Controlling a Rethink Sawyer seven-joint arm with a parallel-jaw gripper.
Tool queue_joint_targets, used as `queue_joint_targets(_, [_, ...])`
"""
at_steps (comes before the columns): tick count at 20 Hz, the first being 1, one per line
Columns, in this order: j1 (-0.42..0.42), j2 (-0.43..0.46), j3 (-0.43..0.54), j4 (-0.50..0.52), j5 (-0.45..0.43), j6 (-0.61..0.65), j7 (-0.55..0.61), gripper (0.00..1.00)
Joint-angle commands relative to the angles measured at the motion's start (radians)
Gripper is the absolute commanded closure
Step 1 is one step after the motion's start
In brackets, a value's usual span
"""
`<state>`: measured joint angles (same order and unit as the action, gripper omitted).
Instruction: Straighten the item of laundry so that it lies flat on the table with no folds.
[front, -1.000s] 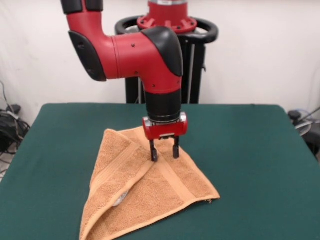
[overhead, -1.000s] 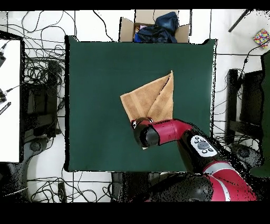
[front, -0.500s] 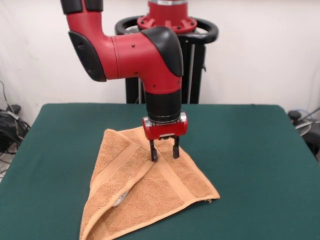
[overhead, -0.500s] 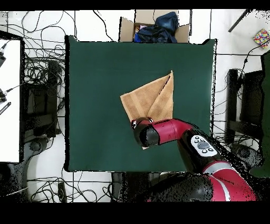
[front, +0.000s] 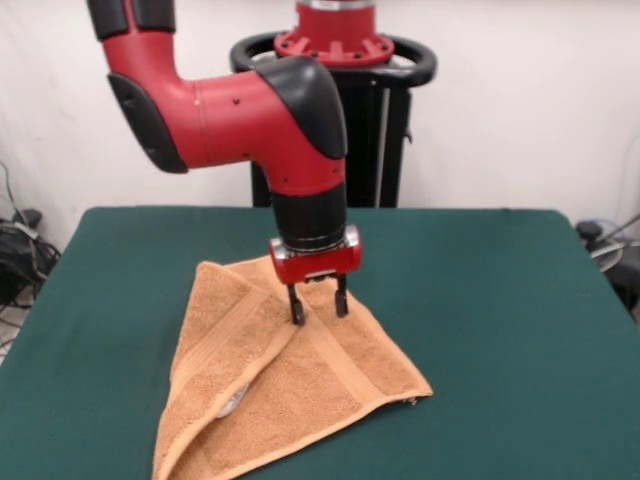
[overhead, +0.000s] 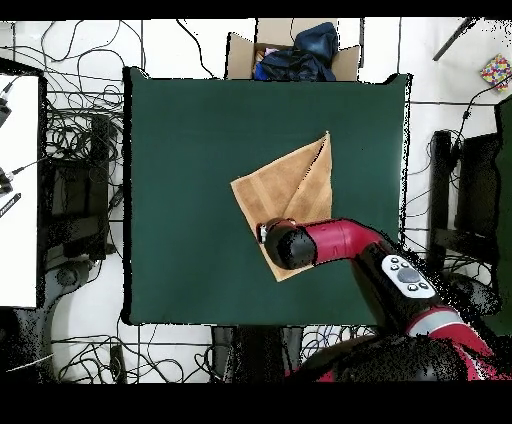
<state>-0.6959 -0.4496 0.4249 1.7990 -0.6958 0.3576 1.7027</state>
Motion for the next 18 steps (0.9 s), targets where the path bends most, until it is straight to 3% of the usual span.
queue_joint_targets(1, [-0.078,0.004,0.083,-0.18,-0.061,0.142,-0.263,0.0])
queue_joint_targets(18, [-0.081,-0.024,0.094,-0.169,-0.049,0.157,-0.272,0.0])
